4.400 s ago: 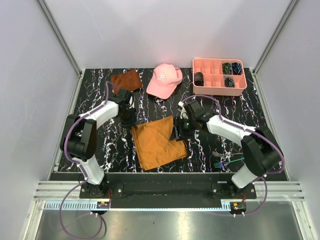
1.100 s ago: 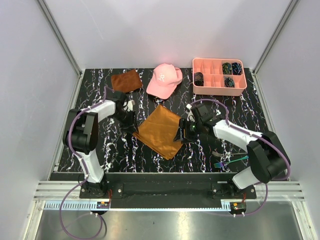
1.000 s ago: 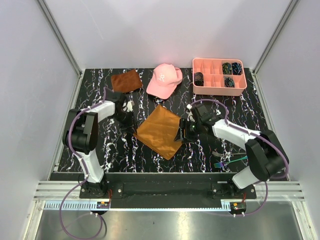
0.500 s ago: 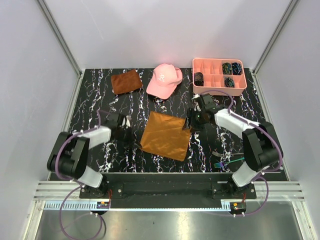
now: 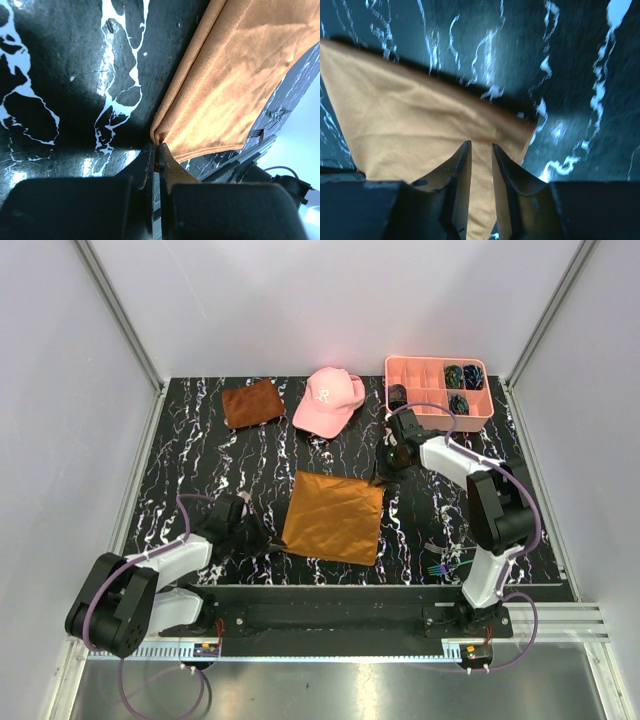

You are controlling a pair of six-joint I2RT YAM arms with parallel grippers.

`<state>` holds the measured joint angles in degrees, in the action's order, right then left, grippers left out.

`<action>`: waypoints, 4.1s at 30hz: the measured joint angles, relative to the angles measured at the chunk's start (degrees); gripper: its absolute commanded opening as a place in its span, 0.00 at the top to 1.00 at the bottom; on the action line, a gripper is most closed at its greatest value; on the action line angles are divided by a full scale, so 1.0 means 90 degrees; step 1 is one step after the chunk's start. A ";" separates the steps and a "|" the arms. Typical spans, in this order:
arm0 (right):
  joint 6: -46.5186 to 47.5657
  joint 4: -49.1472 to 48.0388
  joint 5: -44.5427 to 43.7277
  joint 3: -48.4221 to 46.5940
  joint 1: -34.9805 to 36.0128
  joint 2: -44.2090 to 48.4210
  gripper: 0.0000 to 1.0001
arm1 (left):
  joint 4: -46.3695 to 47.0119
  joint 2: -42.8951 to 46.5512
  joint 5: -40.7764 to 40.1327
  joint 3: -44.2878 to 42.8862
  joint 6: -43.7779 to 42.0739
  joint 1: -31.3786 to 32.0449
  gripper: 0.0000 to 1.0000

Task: Fold the napkin into a case and place the utensils inside
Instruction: Smooth out the square-folded napkin at the center of the board, then pick up the top corner of the square-folded napkin from the center of the board.

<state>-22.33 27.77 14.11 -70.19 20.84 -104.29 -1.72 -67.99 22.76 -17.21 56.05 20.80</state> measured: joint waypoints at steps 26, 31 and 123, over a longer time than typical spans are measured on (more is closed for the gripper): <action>0.0425 -0.0471 0.0403 -0.0420 -0.0180 -0.0826 0.50 | -0.0053 0.0748 -0.0362 0.0318 0.0318 0.0209 0.47; 0.0284 -0.0107 0.0459 -0.0284 -0.0070 0.0097 0.43 | -0.1370 0.1195 -0.0848 -0.0469 -0.0034 0.0226 0.47; -0.4109 -0.1156 0.0066 0.4575 0.1571 0.3565 0.70 | -0.0976 0.0704 -0.0750 -0.0092 -0.0510 0.0690 0.91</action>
<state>-59.31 17.37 14.70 -29.02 34.98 -72.20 -10.50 -61.65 16.01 -18.04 51.46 27.00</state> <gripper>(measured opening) 0.324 0.101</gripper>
